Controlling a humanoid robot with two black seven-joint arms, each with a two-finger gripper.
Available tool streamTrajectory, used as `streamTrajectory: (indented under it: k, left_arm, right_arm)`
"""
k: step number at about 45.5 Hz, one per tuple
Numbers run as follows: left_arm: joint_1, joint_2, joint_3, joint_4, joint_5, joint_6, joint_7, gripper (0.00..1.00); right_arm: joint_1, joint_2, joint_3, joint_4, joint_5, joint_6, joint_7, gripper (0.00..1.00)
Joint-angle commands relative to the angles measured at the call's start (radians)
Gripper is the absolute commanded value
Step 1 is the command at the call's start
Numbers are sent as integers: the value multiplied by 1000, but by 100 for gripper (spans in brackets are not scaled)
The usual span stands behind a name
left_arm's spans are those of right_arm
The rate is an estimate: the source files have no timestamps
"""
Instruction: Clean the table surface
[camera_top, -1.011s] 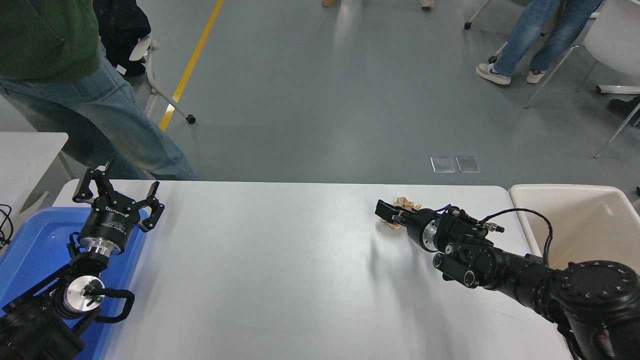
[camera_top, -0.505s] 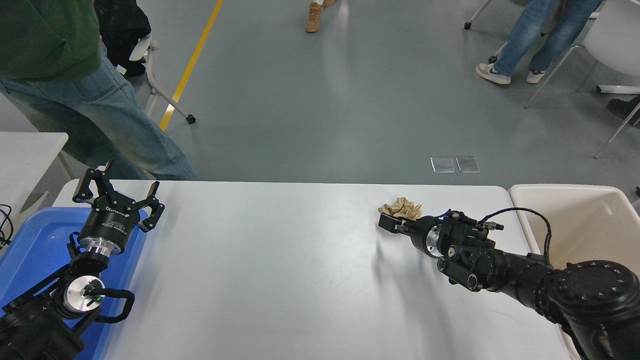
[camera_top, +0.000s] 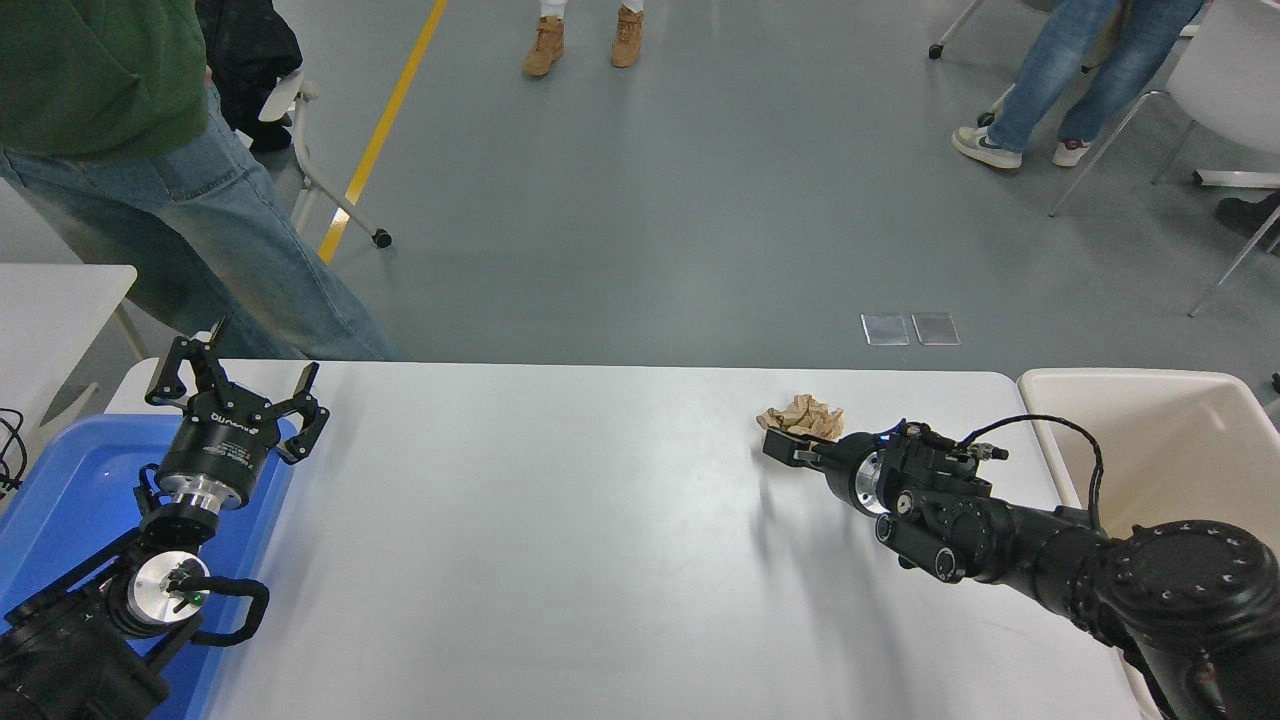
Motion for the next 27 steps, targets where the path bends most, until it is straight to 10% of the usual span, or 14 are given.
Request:
streamTrajectory:
  k: [1, 27]
  left_arm:
    - [0, 0, 0, 0, 0, -1, 0, 99]
    - [0, 0, 0, 0, 0, 1, 0, 99]
  right_arm:
    - [1, 0, 1, 0, 1, 4, 1, 79]
    - [1, 0, 1, -1, 0, 8, 4, 39]
